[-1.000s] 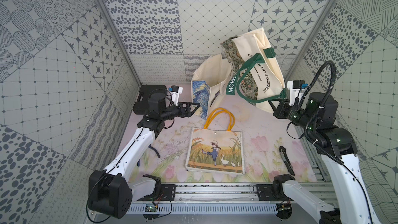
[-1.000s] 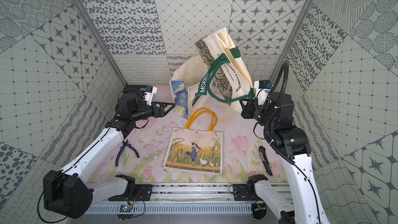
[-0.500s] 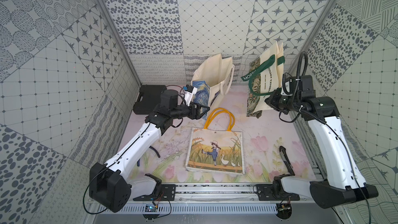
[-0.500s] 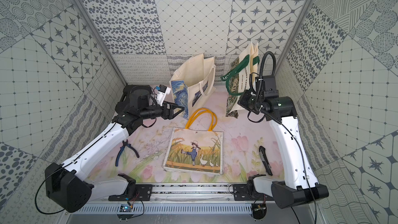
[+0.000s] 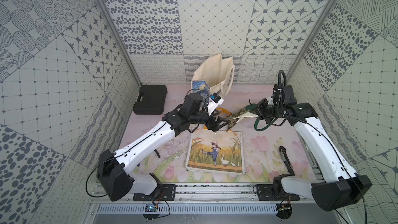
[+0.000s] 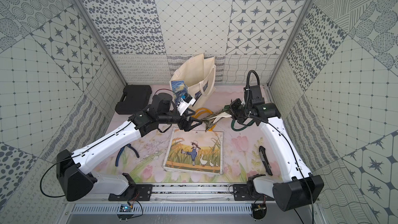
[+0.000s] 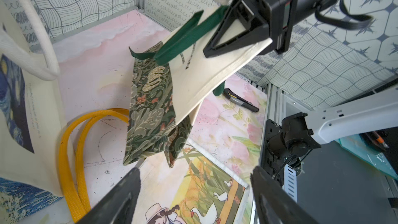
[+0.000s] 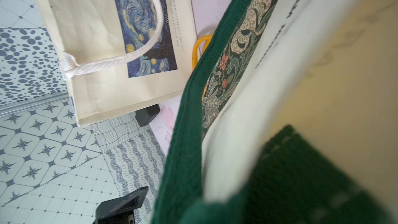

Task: Put away the canvas bag
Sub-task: Press the canvas bag.

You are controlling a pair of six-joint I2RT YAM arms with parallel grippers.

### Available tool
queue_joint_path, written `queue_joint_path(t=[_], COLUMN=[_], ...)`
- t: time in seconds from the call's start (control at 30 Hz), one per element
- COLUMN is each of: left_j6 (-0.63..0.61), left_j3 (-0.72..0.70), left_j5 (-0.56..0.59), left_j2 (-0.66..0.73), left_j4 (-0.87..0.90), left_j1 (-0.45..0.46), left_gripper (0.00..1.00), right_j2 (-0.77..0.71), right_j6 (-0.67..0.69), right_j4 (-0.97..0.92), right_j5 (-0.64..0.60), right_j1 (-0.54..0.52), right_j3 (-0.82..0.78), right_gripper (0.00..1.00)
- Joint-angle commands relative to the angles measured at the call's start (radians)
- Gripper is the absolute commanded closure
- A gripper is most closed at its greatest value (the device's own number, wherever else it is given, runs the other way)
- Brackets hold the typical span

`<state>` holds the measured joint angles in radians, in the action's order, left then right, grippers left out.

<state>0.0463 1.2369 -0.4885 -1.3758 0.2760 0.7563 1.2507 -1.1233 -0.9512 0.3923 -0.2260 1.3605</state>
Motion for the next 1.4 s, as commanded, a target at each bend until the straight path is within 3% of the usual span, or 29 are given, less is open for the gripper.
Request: queue_joint_path(t=[0.0, 0.4, 0.6, 0.77, 0.93, 1.0, 1.07, 1.1, 1.23, 1.3, 1.37], left_j6=[-0.146, -0.266, -0.284, -0.268, -0.266, -0.264, -0.265, -0.264, -0.260, -0.249, -0.240], left_j3=[0.050, 0.181, 0.217, 0.212, 0.188, 0.177, 0.166, 0.160, 0.138, 0.132, 0.125], left_j5=[0.086, 0.333, 0.357, 0.408, 0.465, 0.490, 0.498, 0.500, 0.493, 0.490, 0.495], left_j2=[-0.058, -0.182, -0.223, -0.244, -0.242, -0.238, -0.232, -0.227, -0.213, -0.208, -0.208], left_j4=[0.014, -0.003, -0.009, -0.008, -0.009, -0.009, -0.007, -0.005, 0.001, 0.008, 0.013], left_j1=[0.062, 0.150, 0.163, 0.169, 0.170, 0.170, 0.171, 0.170, 0.169, 0.169, 0.170], left_gripper=[0.17, 0.14, 0.14, 0.20, 0.36, 0.60, 0.93, 1.00, 1.00, 0.59, 0.46], right_j2=[-0.018, -0.002, -0.010, -0.009, -0.006, -0.004, -0.005, -0.004, -0.008, -0.009, -0.010], right_j6=[-0.093, -0.072, -0.099, -0.118, -0.124, -0.124, -0.122, -0.120, -0.112, -0.106, -0.099], right_j4=[0.163, 0.167, 0.219, 0.239, 0.248, 0.244, 0.240, 0.237, 0.229, 0.220, 0.212], right_j5=[0.072, 0.109, 0.141, 0.161, 0.177, 0.180, 0.181, 0.183, 0.190, 0.194, 0.199], right_j1=[-0.017, -0.033, -0.036, -0.035, -0.035, -0.033, -0.029, -0.026, -0.011, -0.002, 0.008], right_j3=[-0.005, -0.003, -0.023, -0.005, 0.027, 0.039, 0.047, 0.051, 0.061, 0.072, 0.086], right_gripper=[1.00, 1.00, 1.00, 1.00, 1.00, 1.00, 1.00, 1.00, 1.00, 1.00, 1.00])
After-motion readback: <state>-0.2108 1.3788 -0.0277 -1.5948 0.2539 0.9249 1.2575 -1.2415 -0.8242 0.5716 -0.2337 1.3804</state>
